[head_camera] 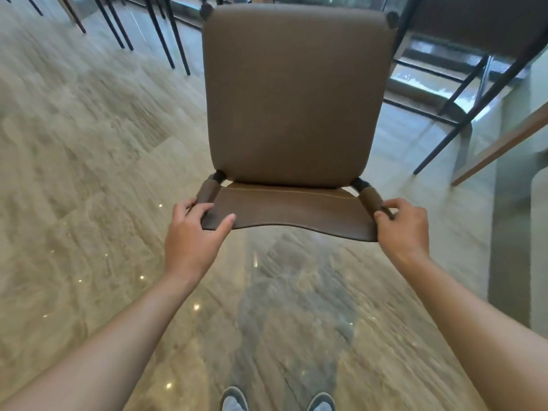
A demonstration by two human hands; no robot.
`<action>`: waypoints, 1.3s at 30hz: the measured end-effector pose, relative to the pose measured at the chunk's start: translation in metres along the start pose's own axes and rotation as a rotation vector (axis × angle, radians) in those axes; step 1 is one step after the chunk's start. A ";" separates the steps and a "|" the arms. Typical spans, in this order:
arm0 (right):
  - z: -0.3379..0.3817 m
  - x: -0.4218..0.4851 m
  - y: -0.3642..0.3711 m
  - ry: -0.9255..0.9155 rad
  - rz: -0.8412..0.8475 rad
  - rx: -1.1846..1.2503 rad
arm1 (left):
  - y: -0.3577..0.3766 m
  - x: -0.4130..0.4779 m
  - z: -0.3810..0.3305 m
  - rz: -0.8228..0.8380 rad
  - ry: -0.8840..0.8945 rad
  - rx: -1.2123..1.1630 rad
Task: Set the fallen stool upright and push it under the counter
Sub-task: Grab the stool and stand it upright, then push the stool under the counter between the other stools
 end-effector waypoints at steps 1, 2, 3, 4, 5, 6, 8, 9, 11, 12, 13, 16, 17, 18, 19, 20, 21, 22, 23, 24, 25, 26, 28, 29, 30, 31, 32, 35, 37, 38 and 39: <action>0.013 0.007 -0.010 -0.021 -0.024 0.017 | -0.008 0.011 -0.010 -0.013 0.027 0.014; 0.026 0.013 -0.019 -0.046 -0.050 0.027 | -0.015 0.022 -0.020 -0.023 0.056 0.030; 0.037 0.019 -0.027 -0.074 -0.078 0.034 | -0.022 0.032 -0.031 -0.028 0.086 0.047; 0.050 0.024 -0.035 -0.108 -0.106 0.042 | -0.029 0.043 -0.041 -0.035 0.120 0.067; 0.062 0.028 -0.041 -0.148 -0.135 0.052 | -0.037 0.055 -0.051 -0.044 0.156 0.094; 0.073 0.032 -0.047 -0.191 -0.158 0.061 | -0.043 0.068 -0.061 -0.056 0.189 0.136; 0.095 0.039 -0.053 -0.273 -0.185 0.044 | -0.056 0.093 -0.080 -0.087 0.232 0.236; 0.105 0.043 -0.054 -0.304 -0.189 0.012 | -0.062 0.105 -0.089 -0.104 0.241 0.276; 0.124 0.054 -0.055 -0.346 -0.175 -0.080 | -0.073 0.130 -0.107 -0.152 0.250 0.333; 0.133 0.060 -0.055 -0.363 -0.167 -0.151 | -0.077 0.141 -0.114 -0.174 0.252 0.356; 0.142 0.066 -0.055 -0.379 -0.174 -0.244 | -0.081 0.152 -0.121 -0.188 0.254 0.375; 0.164 0.085 -0.067 -0.395 -0.275 -0.494 | -0.091 0.179 -0.137 -0.210 0.259 0.384; 0.167 0.088 -0.072 -0.394 -0.314 -0.540 | -0.092 0.184 -0.139 -0.215 0.264 0.385; 0.176 0.095 -0.078 -0.409 -0.354 -0.573 | -0.096 0.192 -0.145 -0.231 0.275 0.385; 0.183 0.100 -0.083 -0.431 -0.387 -0.601 | -0.098 0.198 -0.149 -0.244 0.284 0.384; 0.194 0.106 -0.087 -0.461 -0.419 -0.625 | -0.102 0.205 -0.154 -0.257 0.291 0.380; 0.205 0.112 -0.090 -0.497 -0.445 -0.648 | -0.105 0.212 -0.159 -0.272 0.302 0.379; 0.216 0.119 -0.093 -0.529 -0.458 -0.661 | -0.108 0.220 -0.163 -0.286 0.313 0.379; 0.226 0.127 -0.095 -0.559 -0.459 -0.659 | -0.111 0.229 -0.168 -0.296 0.323 0.382; 0.235 0.134 -0.098 -0.589 -0.457 -0.646 | -0.113 0.237 -0.172 -0.298 0.334 0.386; 0.243 0.141 -0.100 -0.620 -0.457 -0.629 | -0.116 0.247 -0.176 -0.294 0.345 0.390; 0.250 0.148 -0.103 -0.642 -0.464 -0.620 | -0.120 0.258 -0.180 -0.289 0.356 0.392; 0.262 0.163 -0.112 -0.650 -0.497 -0.618 | -0.126 0.280 -0.191 -0.283 0.382 0.385; 0.269 0.171 -0.116 -0.650 -0.522 -0.612 | -0.129 0.290 -0.198 -0.282 0.394 0.379; 0.278 0.179 -0.120 -0.650 -0.547 -0.601 | -0.133 0.300 -0.205 -0.279 0.407 0.373; 0.289 0.188 -0.124 -0.649 -0.561 -0.591 | -0.136 0.310 -0.210 -0.273 0.414 0.368; 0.299 0.197 -0.126 -0.641 -0.565 -0.588 | -0.140 0.321 -0.214 -0.262 0.417 0.366; 0.316 0.219 -0.134 -0.616 -0.561 -0.605 | -0.147 0.347 -0.230 -0.235 0.443 0.374; 0.327 0.233 -0.139 -0.608 -0.552 -0.608 | -0.152 0.363 -0.239 -0.226 0.450 0.380; 0.333 0.239 -0.141 -0.605 -0.548 -0.606 | -0.154 0.370 -0.242 -0.221 0.448 0.379; 0.339 0.245 -0.143 -0.602 -0.546 -0.606 | -0.155 0.377 -0.246 -0.214 0.444 0.374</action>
Point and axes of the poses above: each hand's wrist, its own x-axis towards the middle knuckle, its own y-axis out of the palm, z = x × y, the point moved 6 cm from there along x, towards the middle knuckle, and after that the axes turned 12 degrees about z, right-handed, at the moved point
